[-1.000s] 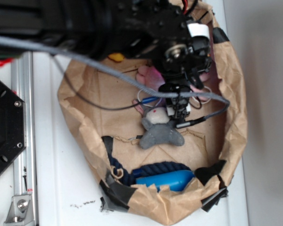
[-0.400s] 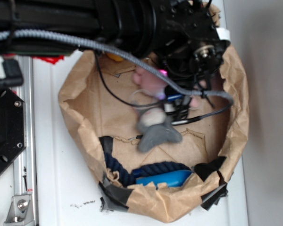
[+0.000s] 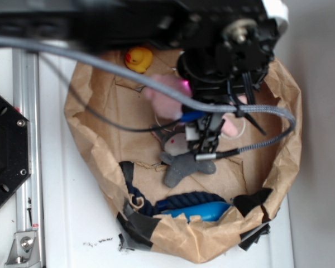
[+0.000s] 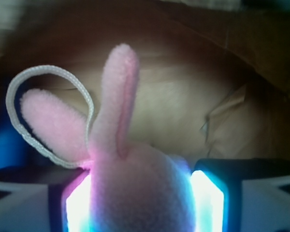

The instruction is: Grab the pink bunny.

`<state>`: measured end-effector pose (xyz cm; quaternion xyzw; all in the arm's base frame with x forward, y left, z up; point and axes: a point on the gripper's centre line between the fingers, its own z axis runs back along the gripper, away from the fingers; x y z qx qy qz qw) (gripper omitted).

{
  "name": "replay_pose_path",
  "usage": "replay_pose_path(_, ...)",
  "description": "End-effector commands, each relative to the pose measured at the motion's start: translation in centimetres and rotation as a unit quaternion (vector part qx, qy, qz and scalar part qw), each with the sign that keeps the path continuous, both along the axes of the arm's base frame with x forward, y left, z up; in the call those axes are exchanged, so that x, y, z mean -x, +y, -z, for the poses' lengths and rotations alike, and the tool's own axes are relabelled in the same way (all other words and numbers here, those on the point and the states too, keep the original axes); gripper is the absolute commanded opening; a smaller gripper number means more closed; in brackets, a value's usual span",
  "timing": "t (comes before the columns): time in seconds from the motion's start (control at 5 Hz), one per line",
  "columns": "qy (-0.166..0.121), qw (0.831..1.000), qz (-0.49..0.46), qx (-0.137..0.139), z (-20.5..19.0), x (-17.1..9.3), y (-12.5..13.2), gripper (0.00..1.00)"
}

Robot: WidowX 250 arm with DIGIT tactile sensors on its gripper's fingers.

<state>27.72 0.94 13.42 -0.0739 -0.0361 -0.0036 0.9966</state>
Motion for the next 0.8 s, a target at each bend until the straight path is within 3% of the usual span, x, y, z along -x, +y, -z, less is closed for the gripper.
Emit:
replay_pose_path(0.0, -0.058, 0.998, 0.008, -0.017, -7.0, 0.5, -1.5, 0.00)
replay_pose_path(0.6, -0.060, 0.997, -0.006, -0.042, -5.9, 0.9, -1.6, 0.00)
